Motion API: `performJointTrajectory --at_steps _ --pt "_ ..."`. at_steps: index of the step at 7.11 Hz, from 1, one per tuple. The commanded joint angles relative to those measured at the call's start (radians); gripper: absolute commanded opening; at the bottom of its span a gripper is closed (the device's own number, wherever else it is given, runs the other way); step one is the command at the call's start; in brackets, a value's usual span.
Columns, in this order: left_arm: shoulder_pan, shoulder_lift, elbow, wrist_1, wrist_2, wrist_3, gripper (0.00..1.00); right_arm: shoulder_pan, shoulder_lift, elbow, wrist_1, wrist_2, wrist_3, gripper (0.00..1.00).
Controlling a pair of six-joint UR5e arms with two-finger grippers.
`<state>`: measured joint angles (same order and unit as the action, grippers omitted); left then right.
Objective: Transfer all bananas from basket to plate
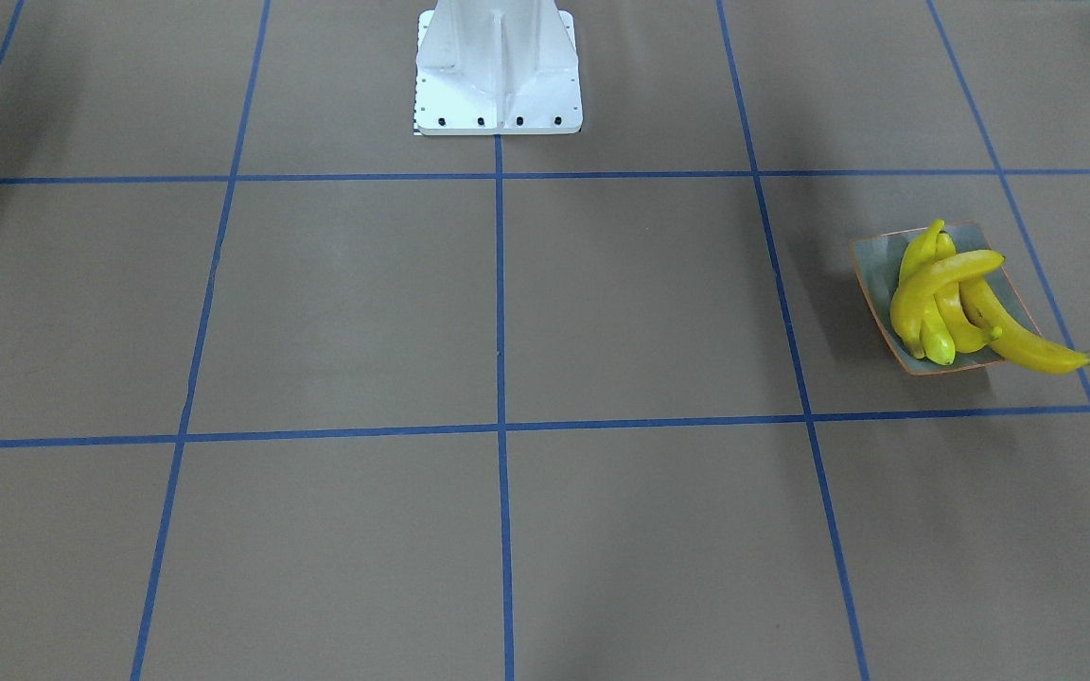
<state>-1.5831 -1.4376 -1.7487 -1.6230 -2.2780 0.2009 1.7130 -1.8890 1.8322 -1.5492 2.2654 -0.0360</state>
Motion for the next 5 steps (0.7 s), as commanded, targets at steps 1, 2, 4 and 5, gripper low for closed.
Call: performJointTrajectory --at_steps 1,2,4,5 --pt "0.000 0.002 0.000 0.002 0.000 0.000 1.00 -0.027 0.040 0.125 -0.210 -0.013 0.002 1.00" --pt "0.000 0.002 0.000 0.002 0.000 0.000 1.00 -0.039 0.041 0.125 -0.210 -0.015 0.010 1.00" --pt "0.000 0.002 0.000 0.002 -0.002 0.003 1.00 -0.039 0.037 0.125 -0.209 -0.017 0.024 1.00" --pt "0.000 0.002 0.002 0.002 -0.002 0.003 1.00 -0.039 0.036 0.125 -0.206 -0.017 0.024 1.00"
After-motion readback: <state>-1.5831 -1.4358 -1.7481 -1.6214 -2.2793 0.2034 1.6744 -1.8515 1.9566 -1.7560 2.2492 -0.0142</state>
